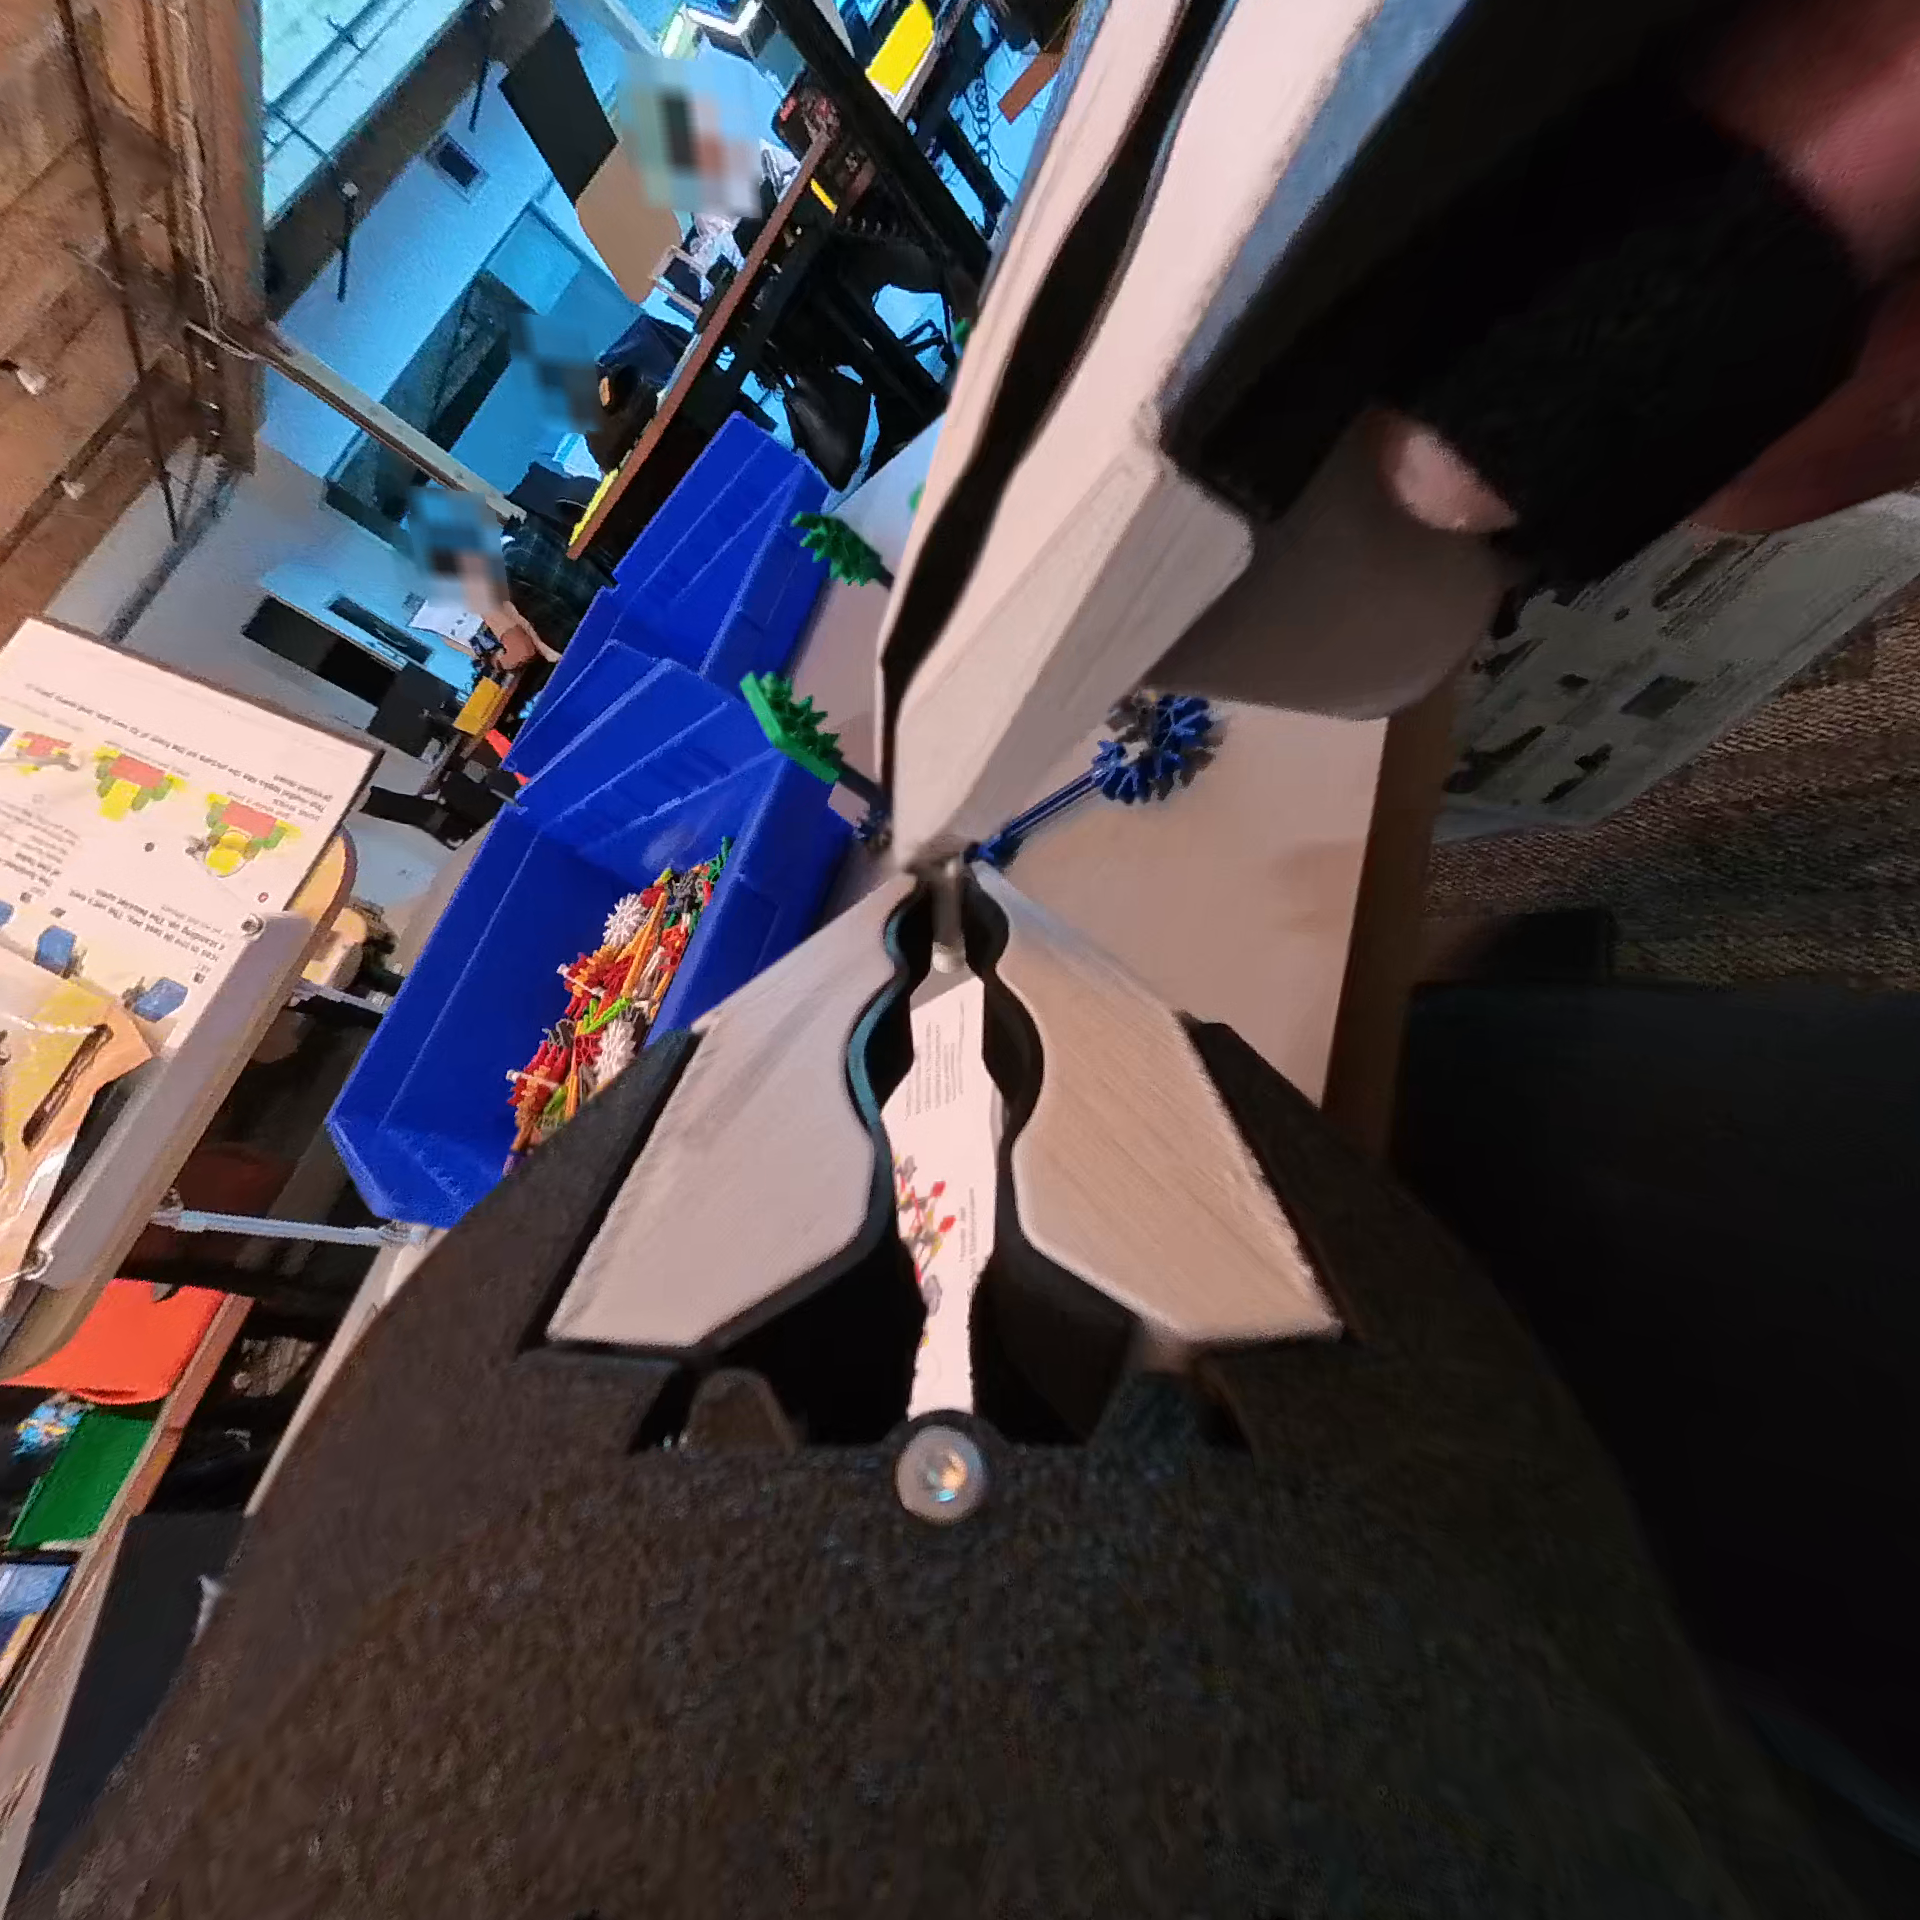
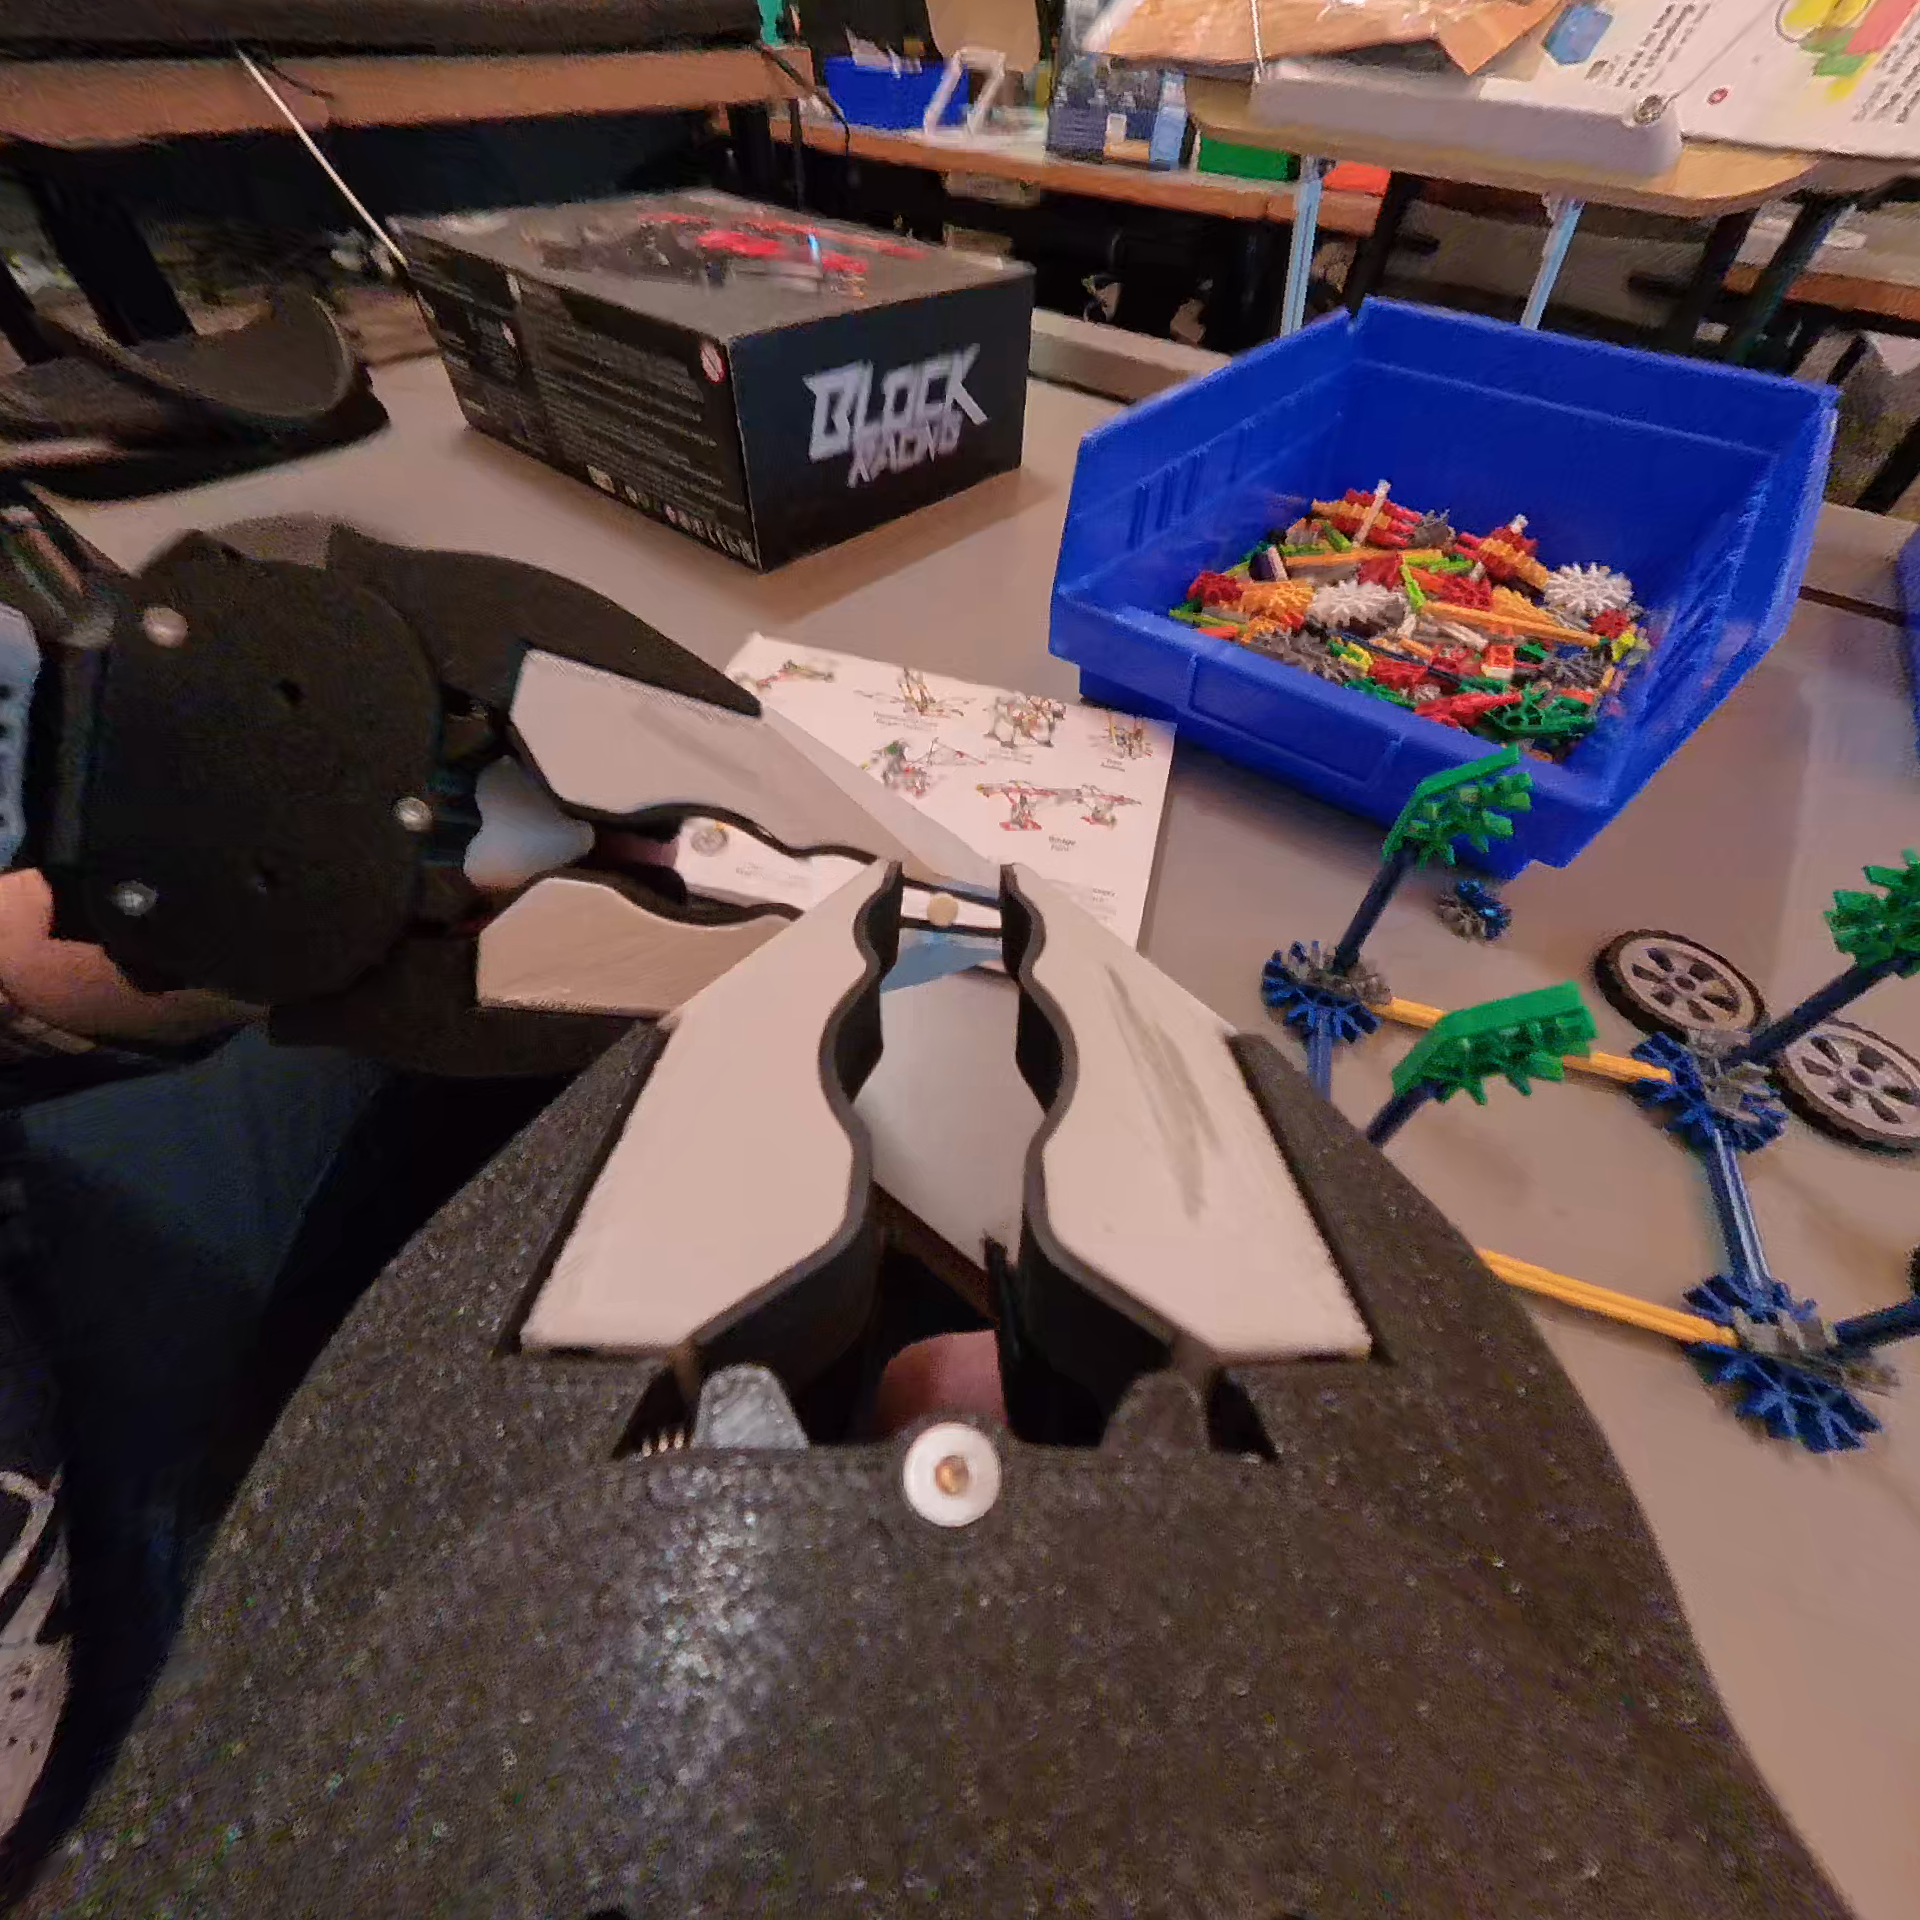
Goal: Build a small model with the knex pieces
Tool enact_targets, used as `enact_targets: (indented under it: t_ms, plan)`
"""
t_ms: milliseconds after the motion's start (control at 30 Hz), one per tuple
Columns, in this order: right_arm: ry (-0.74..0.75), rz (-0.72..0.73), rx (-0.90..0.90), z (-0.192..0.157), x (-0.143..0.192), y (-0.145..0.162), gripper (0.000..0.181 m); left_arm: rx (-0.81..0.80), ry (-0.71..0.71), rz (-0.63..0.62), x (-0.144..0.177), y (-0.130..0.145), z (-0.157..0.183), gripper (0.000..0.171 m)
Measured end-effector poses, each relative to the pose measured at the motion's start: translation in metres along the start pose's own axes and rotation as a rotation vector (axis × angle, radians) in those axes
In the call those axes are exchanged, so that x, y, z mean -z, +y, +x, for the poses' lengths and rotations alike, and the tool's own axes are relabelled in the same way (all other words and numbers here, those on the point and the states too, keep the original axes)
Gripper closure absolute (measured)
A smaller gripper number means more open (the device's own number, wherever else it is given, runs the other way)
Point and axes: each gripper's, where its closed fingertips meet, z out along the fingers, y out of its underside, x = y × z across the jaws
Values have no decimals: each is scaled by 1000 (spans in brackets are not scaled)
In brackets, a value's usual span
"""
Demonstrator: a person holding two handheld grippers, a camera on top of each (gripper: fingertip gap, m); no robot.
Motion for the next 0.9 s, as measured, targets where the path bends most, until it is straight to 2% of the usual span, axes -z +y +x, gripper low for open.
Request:
enact_targets:
  t_ms: [100,233,367,667,900]
  plan:
    - [26,-48,23,7,1,11,165,-2,-9,2,-3,-2,3,169]
    - [-55,-71,-5,5,-1,19,175,5,-13,-11,-8,1,7,170]
    - [-66,-74,21,5,-7,18,176,34,-21,-19,-9,7,3,169]
    - [-48,-22,25,6,-20,12,177,66,-42,-13,-9,15,-8,168]
    - [-85,58,-91,14,-21,0,177,144,-29,24,-4,13,-17,161]
